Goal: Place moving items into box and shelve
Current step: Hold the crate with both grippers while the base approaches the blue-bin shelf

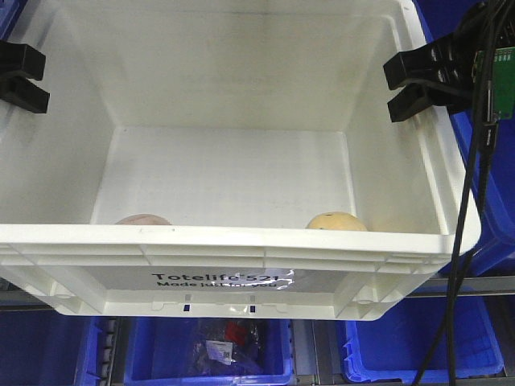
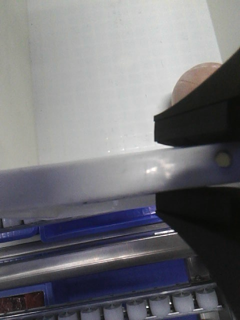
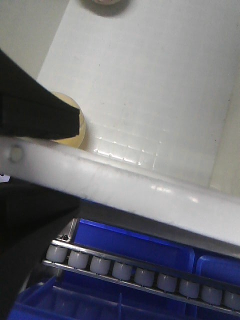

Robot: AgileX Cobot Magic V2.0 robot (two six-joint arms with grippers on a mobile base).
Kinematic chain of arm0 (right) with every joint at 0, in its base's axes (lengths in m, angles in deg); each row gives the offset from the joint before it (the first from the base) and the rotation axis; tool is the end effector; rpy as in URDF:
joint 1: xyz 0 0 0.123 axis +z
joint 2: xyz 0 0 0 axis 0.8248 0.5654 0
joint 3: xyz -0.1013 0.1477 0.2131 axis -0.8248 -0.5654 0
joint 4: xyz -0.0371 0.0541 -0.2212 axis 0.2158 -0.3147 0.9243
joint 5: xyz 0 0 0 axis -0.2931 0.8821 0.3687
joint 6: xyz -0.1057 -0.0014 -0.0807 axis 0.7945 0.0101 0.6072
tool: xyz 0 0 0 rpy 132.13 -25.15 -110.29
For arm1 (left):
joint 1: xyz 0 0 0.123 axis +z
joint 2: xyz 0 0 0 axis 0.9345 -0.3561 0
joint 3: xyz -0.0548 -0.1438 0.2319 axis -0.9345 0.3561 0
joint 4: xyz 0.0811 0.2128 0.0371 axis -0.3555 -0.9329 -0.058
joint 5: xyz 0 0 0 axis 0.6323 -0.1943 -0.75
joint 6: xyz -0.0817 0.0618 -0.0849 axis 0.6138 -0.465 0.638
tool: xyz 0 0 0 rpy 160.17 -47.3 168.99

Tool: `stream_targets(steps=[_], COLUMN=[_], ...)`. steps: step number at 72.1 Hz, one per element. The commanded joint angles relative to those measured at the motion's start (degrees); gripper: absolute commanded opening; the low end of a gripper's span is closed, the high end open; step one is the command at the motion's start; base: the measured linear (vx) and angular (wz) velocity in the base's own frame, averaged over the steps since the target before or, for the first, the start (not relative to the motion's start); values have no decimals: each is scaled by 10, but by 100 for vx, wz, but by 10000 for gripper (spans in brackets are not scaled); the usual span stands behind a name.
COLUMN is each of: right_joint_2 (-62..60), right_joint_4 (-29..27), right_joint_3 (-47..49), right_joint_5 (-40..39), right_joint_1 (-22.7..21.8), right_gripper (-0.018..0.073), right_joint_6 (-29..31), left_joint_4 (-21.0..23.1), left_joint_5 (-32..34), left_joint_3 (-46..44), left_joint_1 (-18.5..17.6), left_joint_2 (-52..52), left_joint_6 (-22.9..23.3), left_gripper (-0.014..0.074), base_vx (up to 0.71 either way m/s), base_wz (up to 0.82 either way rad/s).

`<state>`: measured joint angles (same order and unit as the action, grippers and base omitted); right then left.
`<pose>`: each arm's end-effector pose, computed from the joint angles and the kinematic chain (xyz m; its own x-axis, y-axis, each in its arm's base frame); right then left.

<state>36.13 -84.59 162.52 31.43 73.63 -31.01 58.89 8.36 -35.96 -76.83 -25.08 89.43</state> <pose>0.2432 0.1015 0.3649 -0.8488 -0.2126 -0.4841 -0.3288 0.9293 0.1683 0.2420 -0.0552 0.3678 -0.8509 -0.0061 -0.5254 0.1201 0.9712 -0.2058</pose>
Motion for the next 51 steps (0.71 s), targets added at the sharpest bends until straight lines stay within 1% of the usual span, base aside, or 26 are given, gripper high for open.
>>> stream_targets(steps=[1,51], right_joint_2=[-25,-25], right_joint_4=[-15,-20], right_joint_3=[24,24], right_joint_5=[-13,-19], right_joint_1=[-1,-1], right_gripper=[-12,-12], right_joint_6=[19,18], left_joint_4=[11,11], left_joint_5=[62,62], left_joint_3=[-29,-29], left_joint_1=[-1,-1], left_joint_2=[21,21], left_joint_6=[-1,0], left_gripper=[-17,-17], base_vx=[0,0], base_wz=[0,0])
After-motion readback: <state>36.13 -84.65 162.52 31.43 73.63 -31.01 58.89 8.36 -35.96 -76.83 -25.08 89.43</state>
